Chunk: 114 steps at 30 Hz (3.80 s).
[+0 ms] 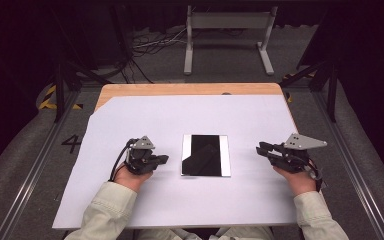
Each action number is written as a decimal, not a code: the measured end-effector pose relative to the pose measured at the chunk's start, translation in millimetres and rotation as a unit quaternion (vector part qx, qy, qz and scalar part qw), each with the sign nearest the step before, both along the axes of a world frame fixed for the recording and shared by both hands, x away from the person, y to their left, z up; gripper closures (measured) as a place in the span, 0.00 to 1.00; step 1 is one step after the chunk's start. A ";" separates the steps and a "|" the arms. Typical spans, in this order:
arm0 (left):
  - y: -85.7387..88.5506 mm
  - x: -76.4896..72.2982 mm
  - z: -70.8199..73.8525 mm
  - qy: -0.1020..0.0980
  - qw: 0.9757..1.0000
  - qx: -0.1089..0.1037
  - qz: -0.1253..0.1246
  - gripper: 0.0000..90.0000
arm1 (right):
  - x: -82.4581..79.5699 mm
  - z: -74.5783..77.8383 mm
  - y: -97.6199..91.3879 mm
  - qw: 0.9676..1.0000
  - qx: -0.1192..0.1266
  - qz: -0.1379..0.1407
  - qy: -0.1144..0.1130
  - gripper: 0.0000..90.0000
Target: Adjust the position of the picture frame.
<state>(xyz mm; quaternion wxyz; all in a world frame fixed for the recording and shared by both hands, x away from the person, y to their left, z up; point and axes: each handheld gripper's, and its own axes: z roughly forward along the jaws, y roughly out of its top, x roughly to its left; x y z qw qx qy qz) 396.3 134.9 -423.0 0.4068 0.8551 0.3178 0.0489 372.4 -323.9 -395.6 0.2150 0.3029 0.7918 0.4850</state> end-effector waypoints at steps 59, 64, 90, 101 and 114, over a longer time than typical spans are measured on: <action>-83.4 4.4 -14.3 0.055 0.990 0.077 -0.100 1.00 | -16.8 -7.4 -14.9 0.999 -0.004 -0.021 0.033 0.80; -96.8 4.5 -14.4 0.050 0.990 0.075 -0.109 1.00 | -18.1 -7.4 -15.2 0.999 -0.004 -0.021 0.033 0.80; -71.3 51.5 13.1 0.015 0.998 0.026 -0.056 1.00 | -27.3 -7.1 -23.0 0.999 -0.003 -0.035 0.037 0.80; -78.7 90.4 13.4 -0.014 1.000 0.021 0.004 1.00 | -29.2 -8.5 -27.4 0.998 0.000 -0.039 0.040 0.80; -76.0 121.9 -8.1 0.035 0.998 0.036 0.028 1.00 | -29.1 -11.5 -25.2 0.998 0.001 -0.036 0.047 0.80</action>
